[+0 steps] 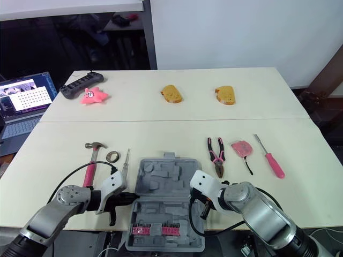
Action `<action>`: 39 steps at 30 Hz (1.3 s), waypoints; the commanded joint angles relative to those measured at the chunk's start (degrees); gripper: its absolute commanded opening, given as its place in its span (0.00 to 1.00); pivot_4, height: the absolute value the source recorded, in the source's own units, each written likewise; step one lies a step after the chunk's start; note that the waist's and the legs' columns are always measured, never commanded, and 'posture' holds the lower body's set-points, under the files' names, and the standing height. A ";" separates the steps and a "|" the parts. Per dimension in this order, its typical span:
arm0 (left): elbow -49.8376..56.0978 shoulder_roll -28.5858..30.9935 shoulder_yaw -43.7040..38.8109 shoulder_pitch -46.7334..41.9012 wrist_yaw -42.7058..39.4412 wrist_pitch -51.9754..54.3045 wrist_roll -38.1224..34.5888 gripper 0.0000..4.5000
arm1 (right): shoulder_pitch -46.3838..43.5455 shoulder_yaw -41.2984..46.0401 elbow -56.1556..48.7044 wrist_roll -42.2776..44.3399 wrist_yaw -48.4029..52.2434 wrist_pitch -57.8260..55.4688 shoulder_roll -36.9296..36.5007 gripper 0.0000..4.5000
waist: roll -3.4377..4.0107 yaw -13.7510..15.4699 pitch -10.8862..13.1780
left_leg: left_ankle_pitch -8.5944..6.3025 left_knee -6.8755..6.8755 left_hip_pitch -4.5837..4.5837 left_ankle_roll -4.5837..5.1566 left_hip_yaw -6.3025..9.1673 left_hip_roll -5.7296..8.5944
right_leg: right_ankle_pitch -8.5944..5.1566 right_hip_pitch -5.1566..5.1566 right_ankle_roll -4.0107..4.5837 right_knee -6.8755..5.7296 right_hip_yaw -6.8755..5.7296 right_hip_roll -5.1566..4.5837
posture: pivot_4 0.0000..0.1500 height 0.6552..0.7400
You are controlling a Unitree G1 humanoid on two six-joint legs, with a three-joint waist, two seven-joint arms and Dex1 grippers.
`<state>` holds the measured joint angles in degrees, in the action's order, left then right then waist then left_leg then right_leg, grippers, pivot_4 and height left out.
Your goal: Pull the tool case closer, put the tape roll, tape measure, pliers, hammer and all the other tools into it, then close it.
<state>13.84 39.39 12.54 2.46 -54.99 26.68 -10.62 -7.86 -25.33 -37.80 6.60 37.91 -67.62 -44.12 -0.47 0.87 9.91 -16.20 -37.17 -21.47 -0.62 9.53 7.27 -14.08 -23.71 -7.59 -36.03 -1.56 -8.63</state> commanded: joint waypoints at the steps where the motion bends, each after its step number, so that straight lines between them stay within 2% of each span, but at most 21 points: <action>1: -0.02 1.57 -0.21 1.22 -0.41 0.51 0.11 0.00 | -0.13 1.88 0.58 0.60 -0.24 0.65 -1.44 0.02 | 0.00 -0.06 0.00 | 0.00 0.00 0.00 0.00 -0.01 0.00 | 0.00 0.00 0.00 0.00 0.00 0.00 | 1.00 0.79; 6: -0.68 4.15 -3.55 1.50 -0.72 0.02 -0.92 0.00 | 2.60 6.80 0.20 1.94 -0.20 1.99 -3.50 0.02 | -0.01 -0.04 0.02 | 0.00 0.01 -0.01 0.00 0.00 -0.02 | 0.00 -0.02 0.00 0.00 0.00 0.01 | 1.00 0.79; 11: 1.90 9.23 -13.74 3.96 -5.61 -1.60 -7.85 0.00 | 14.69 27.02 0.50 6.27 6.54 16.49 -8.06 0.02 | 0.00 0.08 0.12 | 0.00 0.01 -0.14 0.00 -0.01 -0.02 | 0.00 -0.13 0.00 0.01 -0.01 0.02 | 1.00 0.79; 14: -1.08 11.87 -27.51 7.02 -12.84 -1.22 -17.39 0.00 | 26.05 45.47 3.54 9.41 14.46 29.61 -6.65 0.02 | 0.00 0.09 0.12 | -0.01 0.03 -0.12 0.02 -0.06 -0.03 | -0.01 -0.09 -0.02 0.04 -0.01 0.01 | 1.00 0.79; 15: -3.11 12.70 -30.15 7.61 -14.07 -1.59 -18.24 0.00 | 28.65 49.51 4.93 10.29 16.46 32.66 -5.96 0.02 | -0.01 0.09 0.15 | -0.04 0.04 -0.06 0.05 -0.04 -0.06 | -0.03 -0.03 -0.03 0.04 -0.04 0.03 | 1.00 0.79; 18: -15.52 16.42 -34.42 7.89 -15.27 -7.71 -14.12 0.00 | 34.13 59.31 11.90 11.00 20.84 41.08 -4.89 0.21 | 0.08 -0.03 0.18 | -0.04 0.03 0.05 0.05 -0.11 -0.09 | -0.03 0.08 -0.02 0.05 -0.07 0.03 | 1.00 0.79; 20: -25.14 18.20 -36.50 5.80 -14.81 -11.01 -12.63 0.00 | 35.73 64.44 17.12 12.07 23.05 45.01 -4.44 0.40 | 0.06 -0.16 0.19 | -0.05 0.02 0.10 0.05 -0.20 -0.14 | -0.04 0.11 -0.02 0.10 -0.06 0.03 | 1.00 0.79; 25: -43.48 20.35 -37.37 -0.13 -14.06 -17.96 -9.74 0.51 | 37.03 69.67 29.40 12.28 26.56 53.84 -4.48 0.97 | 0.02 -0.11 0.22 | -0.06 0.03 0.10 0.06 -0.23 -0.17 | -0.04 0.12 -0.02 0.16 -0.03 0.04 | 1.00 0.79; 26: -45.81 20.44 -37.25 -0.99 -14.20 -19.14 -9.40 0.66 | 37.04 69.87 30.90 12.08 26.76 55.17 -4.53 1.00 | 0.04 -0.11 0.23 | -0.07 0.05 0.09 0.07 -0.23 -0.17 | -0.03 0.12 -0.02 0.20 -0.03 0.04 | 1.00 0.79; 29: -50.84 20.45 -37.02 -3.20 -14.42 -21.75 -8.73 0.99 | 36.99 69.73 33.48 11.90 26.87 57.83 -4.61 1.00 | 0.04 -0.12 0.24 | -0.08 0.09 0.06 0.09 -0.23 -0.16 | -0.03 0.06 -0.02 0.22 -0.01 0.03 | 1.00 0.79; 33: -55.30 20.03 -36.90 -4.62 -13.94 -23.65 -8.13 0.99 | 37.13 69.12 34.43 12.49 26.22 59.30 -3.80 1.00 | 0.05 -0.13 0.23 | -0.08 0.07 0.07 0.08 -0.23 -0.16 | -0.02 0.07 -0.01 0.19 0.02 0.03 | 1.00 0.79; 39: -53.83 18.77 -36.72 -4.88 -12.61 -23.39 -8.49 0.99 | 36.07 67.73 32.86 12.99 24.05 58.88 -2.84 1.00 | 0.06 -0.11 0.23 | -0.08 0.07 0.07 0.08 -0.22 -0.16 | -0.02 0.06 -0.02 0.17 0.03 0.02 | 1.00 0.79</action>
<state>-41.13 57.81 -23.37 -2.12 -68.13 3.48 -18.86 28.33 41.20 -3.19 18.46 62.60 -9.16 -46.96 -0.42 0.77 10.14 -16.28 -37.10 -21.40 -0.54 9.31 7.11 -14.10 -23.65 -7.61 -35.86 -1.53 -8.61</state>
